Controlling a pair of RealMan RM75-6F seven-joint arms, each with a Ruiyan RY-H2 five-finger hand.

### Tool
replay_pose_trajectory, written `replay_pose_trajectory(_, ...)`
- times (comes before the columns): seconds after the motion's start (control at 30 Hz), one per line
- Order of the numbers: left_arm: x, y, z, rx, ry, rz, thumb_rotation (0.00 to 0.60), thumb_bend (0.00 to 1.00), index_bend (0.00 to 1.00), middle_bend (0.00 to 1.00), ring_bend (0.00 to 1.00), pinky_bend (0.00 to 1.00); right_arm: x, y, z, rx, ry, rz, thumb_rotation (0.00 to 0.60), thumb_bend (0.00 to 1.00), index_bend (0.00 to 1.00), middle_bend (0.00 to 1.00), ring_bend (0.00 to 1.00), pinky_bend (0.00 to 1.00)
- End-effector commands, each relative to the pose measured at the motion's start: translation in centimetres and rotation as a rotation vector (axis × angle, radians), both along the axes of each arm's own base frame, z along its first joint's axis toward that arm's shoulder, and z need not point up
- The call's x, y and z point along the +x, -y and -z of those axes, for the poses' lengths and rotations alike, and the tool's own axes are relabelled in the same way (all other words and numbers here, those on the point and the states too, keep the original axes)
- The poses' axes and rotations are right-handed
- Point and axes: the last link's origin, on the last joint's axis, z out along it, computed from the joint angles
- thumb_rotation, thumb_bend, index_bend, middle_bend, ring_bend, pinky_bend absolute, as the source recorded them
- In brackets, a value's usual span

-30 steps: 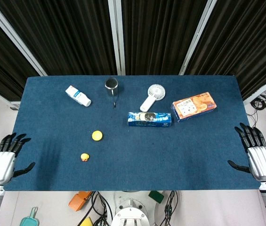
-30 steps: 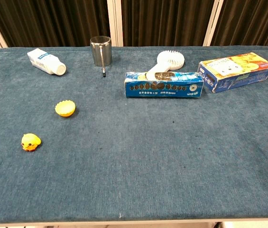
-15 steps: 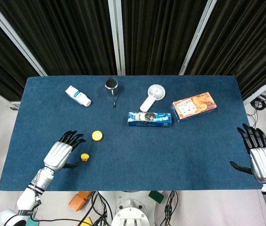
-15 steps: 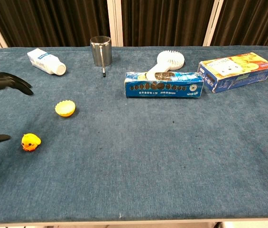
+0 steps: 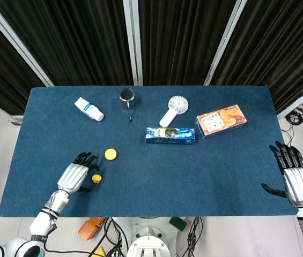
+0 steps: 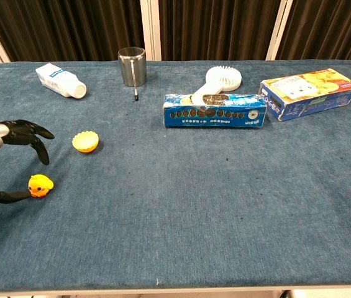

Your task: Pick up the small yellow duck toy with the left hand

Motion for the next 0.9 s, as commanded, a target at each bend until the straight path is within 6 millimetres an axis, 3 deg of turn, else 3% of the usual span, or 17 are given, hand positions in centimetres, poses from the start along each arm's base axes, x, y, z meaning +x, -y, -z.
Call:
replay_pose_trajectory(0.03, 0.0, -0.1, 0.3, -0.005, 0.001, -0.003, 0.6, 0.25, 0.38, 0.1, 0.03, 0.0, 0.0, 0.0, 0.0, 0.0, 0.0, 0.003, 0.6, 0.15, 0.0, 0.04, 0.0, 0.06)
replay_pose_trajectory(0.5, 0.0, -0.5, 1.3, -0.019, -0.003, -0.014, 0.6, 0.32, 0.43, 0.1, 0.02, 0.0, 0.0, 0.0, 0.1, 0.004, -0.004, 0.01, 0.6, 0.15, 0.0, 0.04, 0.0, 0.06)
replay_pose_trajectory(0.9, -0.2, -1.1, 0.7, 0.031, 0.008, -0.011, 0.6, 0.43, 0.56, 0.17, 0.05, 0.0, 0.3, 0.0, 0.1, 0.002, -0.009, 0.004, 0.6, 0.15, 0.0, 0.04, 0.0, 0.06)
